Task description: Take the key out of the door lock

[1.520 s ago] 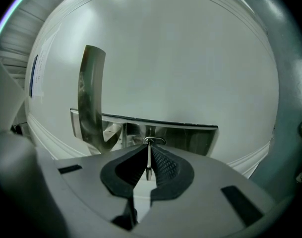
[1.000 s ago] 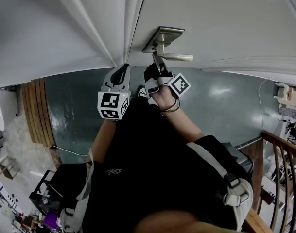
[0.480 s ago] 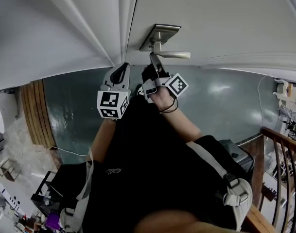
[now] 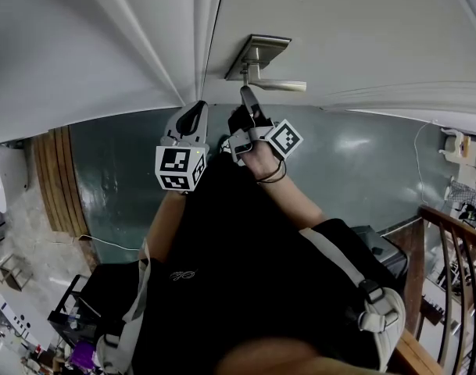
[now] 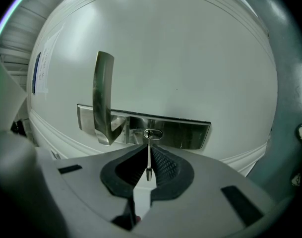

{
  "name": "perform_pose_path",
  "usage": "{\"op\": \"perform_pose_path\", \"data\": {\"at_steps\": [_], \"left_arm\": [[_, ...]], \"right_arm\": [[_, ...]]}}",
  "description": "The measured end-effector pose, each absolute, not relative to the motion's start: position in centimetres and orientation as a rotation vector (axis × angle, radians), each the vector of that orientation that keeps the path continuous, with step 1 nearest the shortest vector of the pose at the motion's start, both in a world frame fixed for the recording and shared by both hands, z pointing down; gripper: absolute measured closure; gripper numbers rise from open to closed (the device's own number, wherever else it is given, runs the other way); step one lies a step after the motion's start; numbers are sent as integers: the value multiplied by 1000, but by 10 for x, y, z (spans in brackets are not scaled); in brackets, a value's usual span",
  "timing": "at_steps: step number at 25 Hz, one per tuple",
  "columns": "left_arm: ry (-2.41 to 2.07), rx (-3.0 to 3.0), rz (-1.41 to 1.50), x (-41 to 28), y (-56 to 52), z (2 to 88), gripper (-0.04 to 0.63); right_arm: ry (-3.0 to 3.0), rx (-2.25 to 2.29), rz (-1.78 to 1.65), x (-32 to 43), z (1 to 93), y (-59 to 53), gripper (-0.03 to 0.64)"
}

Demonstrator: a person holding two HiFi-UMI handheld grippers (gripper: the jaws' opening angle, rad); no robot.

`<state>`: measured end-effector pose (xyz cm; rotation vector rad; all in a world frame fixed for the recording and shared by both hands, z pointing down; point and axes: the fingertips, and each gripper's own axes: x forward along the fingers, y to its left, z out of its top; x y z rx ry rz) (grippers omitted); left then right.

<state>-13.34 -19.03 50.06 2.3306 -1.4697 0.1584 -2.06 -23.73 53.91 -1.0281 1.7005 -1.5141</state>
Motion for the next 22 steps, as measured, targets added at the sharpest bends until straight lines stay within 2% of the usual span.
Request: {"op": "perform_pose_path", "data": {"at_steps": [22], "left_arm": [[-1423,2354,160,-139,-145,503,568]], "right_arm": [[1786,-1060,-1460,-32,532,-182,588]]}}
